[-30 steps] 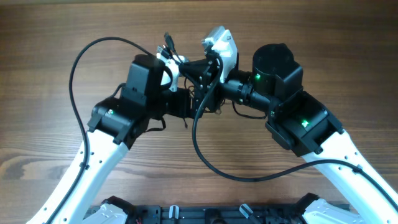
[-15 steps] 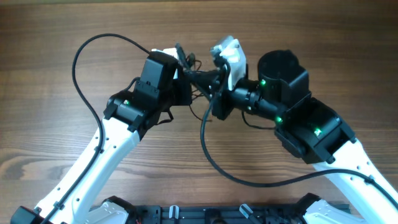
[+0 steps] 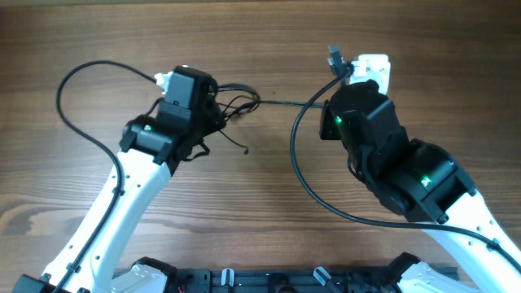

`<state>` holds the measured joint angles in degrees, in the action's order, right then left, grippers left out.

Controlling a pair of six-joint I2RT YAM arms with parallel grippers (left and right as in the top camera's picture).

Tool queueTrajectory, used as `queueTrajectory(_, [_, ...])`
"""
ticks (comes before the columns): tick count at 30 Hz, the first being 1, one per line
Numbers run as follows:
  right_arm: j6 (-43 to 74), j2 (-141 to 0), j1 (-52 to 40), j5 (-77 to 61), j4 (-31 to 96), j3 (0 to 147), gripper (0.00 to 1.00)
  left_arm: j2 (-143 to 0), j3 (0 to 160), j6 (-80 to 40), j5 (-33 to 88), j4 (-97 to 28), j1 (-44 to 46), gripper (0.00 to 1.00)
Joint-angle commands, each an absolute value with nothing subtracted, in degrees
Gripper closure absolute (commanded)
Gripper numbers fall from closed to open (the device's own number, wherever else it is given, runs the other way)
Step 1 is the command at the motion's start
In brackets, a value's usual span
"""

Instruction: Untangle cables

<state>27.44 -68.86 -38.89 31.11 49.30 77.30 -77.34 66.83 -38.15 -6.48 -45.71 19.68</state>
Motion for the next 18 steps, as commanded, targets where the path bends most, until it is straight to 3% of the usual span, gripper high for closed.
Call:
queueTrajectory(1, [30.63, -67.37, -38.41, 45.30, 51.79, 78.06, 0.96, -73.73, 67.72, -40.97, -8.62, -48.42, 14.13, 0.96])
queueTrajectory(6, [33.17, -67.37, -33.52, 44.47, 55.22, 78.04, 0.96, -65.23, 67.72, -40.99, -7.99, -52.25, 6.85, 0.93])
queueTrajectory(11, [35.16, -67.40, -29.26, 40.16, 56.55, 78.00, 0.96, -55.68, 67.72, -41.01, -2.74, -52.14, 1.93, 0.54])
queueTrajectory(16, [35.07, -67.68, -27.24, 36.67, 56.49, 77.89, 0.96, -50.92, 67.72, -41.65, -1.15, -51.27, 0.95, 0.45])
queueTrajectory(18, [30.39, -68.38, -27.24, 24.62, 53.89, 77.89, 0.96, -51.11, 67.72, -41.52, 2.50, -51.09, 0.95, 0.42])
